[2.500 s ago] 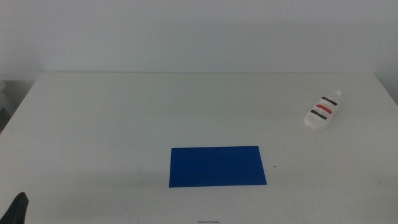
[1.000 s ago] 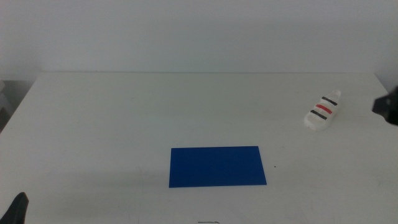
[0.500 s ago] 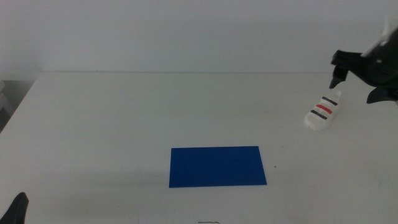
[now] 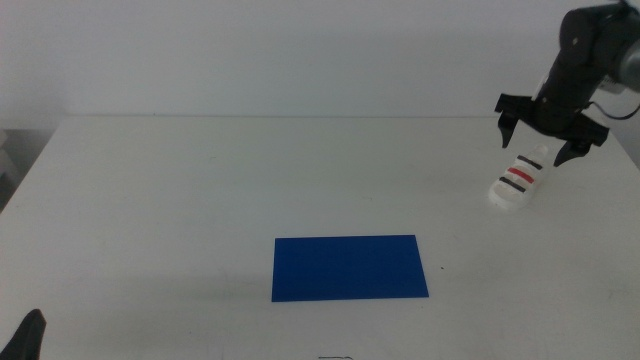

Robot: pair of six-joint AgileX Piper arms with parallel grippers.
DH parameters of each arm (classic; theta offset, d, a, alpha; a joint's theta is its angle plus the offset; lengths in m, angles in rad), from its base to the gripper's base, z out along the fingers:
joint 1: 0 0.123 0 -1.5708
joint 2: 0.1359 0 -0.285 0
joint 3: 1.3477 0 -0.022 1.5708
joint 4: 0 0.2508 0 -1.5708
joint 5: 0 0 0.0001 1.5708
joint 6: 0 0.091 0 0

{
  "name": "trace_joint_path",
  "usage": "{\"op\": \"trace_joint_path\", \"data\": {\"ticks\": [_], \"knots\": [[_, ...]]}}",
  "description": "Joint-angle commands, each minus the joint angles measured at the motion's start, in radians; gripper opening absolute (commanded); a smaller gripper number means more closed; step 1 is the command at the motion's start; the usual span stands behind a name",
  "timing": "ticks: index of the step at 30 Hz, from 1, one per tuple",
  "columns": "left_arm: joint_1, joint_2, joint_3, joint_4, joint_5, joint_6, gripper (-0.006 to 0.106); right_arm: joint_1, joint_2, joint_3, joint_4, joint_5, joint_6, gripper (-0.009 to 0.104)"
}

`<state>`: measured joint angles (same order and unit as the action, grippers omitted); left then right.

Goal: Use one arm to grab the shoe from the table and place it on the mat.

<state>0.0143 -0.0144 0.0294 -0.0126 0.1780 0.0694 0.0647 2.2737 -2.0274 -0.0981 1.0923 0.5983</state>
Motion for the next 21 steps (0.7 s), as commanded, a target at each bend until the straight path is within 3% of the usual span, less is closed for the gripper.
{"op": "trace_joint_path", "data": {"ticks": [1,8,12,13,14,17,21], "knots": [[-0.005,-0.019,-0.003,-0.009,-0.083,-0.015,0.094,-0.004,-0.030,-0.070,-0.029,-0.001,0.008,0.094],[-0.005,-0.019,-0.003,-0.009,-0.083,-0.015,0.094,-0.005,0.025,-0.080,-0.028,0.021,0.025,0.090],[-0.005,-0.019,-0.003,-0.009,-0.083,-0.015,0.094,-0.006,0.027,-0.078,-0.032,0.019,0.025,0.081],[-0.005,-0.019,-0.003,-0.009,-0.083,-0.015,0.094,-0.006,0.027,-0.078,-0.032,0.017,0.025,0.075],[-0.005,-0.019,-0.003,-0.009,-0.083,-0.015,0.094,-0.007,0.027,-0.078,-0.032,0.018,0.023,0.042],[-0.005,-0.019,-0.003,-0.009,-0.083,-0.015,0.094,-0.007,0.026,-0.078,-0.033,0.015,-0.030,-0.001],[-0.005,-0.019,-0.003,-0.009,-0.083,-0.015,0.094,-0.007,0.013,-0.078,-0.039,0.025,-0.079,-0.001]]}}
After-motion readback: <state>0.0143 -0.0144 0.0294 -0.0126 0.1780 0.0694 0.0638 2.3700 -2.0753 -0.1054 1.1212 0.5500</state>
